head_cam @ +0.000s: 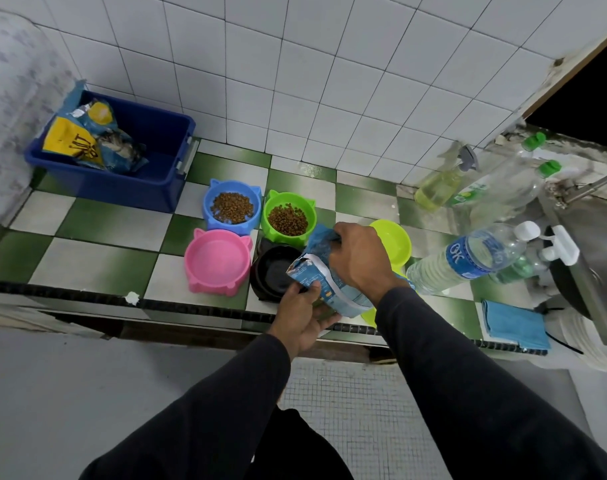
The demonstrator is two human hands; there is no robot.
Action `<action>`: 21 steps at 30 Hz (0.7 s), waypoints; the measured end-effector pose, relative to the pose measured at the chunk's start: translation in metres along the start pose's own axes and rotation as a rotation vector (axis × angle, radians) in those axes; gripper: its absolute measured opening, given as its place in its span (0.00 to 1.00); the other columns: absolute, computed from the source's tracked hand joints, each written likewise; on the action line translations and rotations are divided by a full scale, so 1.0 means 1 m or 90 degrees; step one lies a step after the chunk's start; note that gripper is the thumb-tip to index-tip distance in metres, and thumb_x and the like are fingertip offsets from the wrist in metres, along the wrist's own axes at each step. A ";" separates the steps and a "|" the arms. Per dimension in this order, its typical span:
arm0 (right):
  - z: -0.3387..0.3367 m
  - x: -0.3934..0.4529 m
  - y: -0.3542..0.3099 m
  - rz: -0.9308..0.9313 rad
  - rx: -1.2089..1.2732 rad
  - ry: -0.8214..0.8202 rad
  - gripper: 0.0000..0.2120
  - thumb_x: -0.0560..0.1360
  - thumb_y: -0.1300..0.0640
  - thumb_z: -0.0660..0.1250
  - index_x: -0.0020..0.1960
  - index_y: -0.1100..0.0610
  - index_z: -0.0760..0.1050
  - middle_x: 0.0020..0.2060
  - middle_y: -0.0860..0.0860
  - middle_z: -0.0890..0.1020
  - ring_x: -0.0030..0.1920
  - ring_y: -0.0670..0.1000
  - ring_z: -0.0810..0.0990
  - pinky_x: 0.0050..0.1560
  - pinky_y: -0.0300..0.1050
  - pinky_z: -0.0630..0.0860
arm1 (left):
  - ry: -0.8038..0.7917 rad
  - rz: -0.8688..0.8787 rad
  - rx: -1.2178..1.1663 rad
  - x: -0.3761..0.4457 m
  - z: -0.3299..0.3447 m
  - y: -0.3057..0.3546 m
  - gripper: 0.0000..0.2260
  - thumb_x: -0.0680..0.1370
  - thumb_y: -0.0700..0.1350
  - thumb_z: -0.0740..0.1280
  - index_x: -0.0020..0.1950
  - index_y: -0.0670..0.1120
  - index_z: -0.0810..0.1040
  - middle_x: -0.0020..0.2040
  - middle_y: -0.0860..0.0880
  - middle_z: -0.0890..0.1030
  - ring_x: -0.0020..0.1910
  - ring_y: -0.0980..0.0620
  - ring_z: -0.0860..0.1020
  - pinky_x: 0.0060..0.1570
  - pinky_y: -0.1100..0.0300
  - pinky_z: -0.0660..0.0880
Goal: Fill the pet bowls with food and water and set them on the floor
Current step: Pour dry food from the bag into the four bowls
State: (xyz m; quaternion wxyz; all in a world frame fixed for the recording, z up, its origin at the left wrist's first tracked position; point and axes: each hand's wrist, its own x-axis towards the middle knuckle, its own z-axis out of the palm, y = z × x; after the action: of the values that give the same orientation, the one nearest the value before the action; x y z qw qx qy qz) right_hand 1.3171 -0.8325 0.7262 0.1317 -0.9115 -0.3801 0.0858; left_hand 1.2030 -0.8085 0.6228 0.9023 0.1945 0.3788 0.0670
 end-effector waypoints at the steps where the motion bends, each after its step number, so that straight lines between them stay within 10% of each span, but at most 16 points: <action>1: 0.000 0.001 0.000 -0.005 -0.001 -0.004 0.11 0.72 0.61 0.64 0.36 0.51 0.64 0.39 0.61 0.82 0.36 0.62 0.74 0.36 0.45 0.63 | -0.005 -0.004 -0.005 0.001 0.000 -0.001 0.14 0.86 0.42 0.61 0.72 0.49 0.72 0.65 0.39 0.82 0.58 0.37 0.83 0.60 0.36 0.78; 21: 0.007 0.018 -0.005 -0.061 -0.073 -0.067 0.04 0.76 0.59 0.64 0.43 0.57 0.76 0.43 0.63 0.82 0.42 0.66 0.79 0.37 0.47 0.66 | -0.002 -0.026 -0.064 0.006 -0.002 -0.001 0.17 0.86 0.44 0.62 0.74 0.45 0.71 0.69 0.37 0.79 0.67 0.33 0.78 0.69 0.31 0.70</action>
State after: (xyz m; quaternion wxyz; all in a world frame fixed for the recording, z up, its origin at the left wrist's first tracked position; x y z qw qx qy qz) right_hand 1.3245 -0.8154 0.7194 0.0629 -0.8926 -0.4340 0.1049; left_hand 1.2057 -0.8073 0.6169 0.9127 0.1411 0.3777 0.0673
